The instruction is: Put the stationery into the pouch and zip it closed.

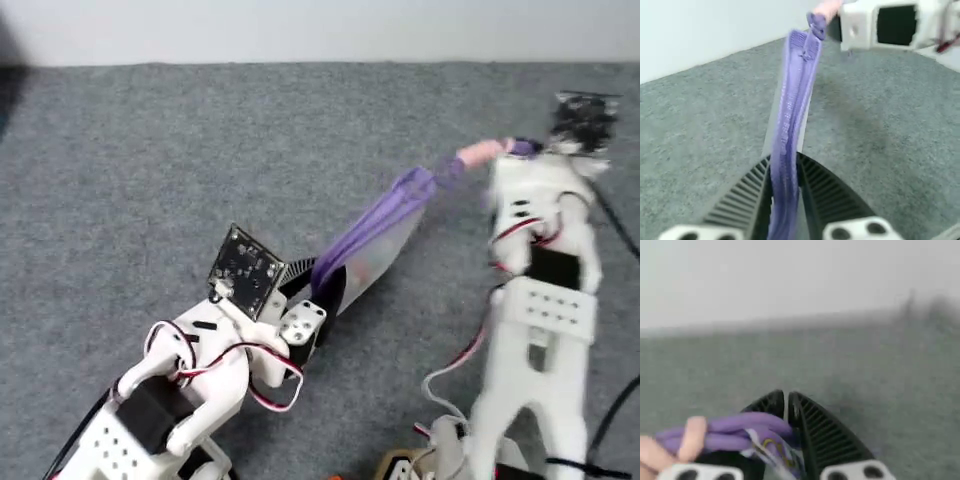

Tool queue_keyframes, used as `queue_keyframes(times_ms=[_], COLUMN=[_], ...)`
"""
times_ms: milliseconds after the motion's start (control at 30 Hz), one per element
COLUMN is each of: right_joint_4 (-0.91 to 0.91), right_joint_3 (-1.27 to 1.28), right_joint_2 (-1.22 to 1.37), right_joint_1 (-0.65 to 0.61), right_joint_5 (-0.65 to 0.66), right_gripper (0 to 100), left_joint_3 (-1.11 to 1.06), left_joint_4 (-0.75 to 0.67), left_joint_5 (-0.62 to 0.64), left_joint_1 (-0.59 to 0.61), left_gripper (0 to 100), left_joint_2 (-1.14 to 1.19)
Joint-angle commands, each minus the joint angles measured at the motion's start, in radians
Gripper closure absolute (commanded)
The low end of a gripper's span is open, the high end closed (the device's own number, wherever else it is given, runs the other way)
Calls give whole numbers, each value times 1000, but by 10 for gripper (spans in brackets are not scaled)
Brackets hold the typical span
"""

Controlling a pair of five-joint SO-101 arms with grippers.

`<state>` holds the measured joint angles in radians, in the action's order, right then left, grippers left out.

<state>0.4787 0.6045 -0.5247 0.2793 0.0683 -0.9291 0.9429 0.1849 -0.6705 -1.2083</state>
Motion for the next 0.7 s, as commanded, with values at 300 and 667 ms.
queue_keyframes(times_ms=[300,667], right_joint_4=[90,510], right_joint_3=[-245,-265], right_joint_2=[111,101], right_joint_1=[96,65], right_joint_5=[3,68], right_gripper=[991,842], left_joint_3=[25,25], left_joint_4=[14,14], left_joint_5=[-3,-3], left_joint_1=[12,12], left_gripper=[991,991], left_joint_2=[-6,-6])
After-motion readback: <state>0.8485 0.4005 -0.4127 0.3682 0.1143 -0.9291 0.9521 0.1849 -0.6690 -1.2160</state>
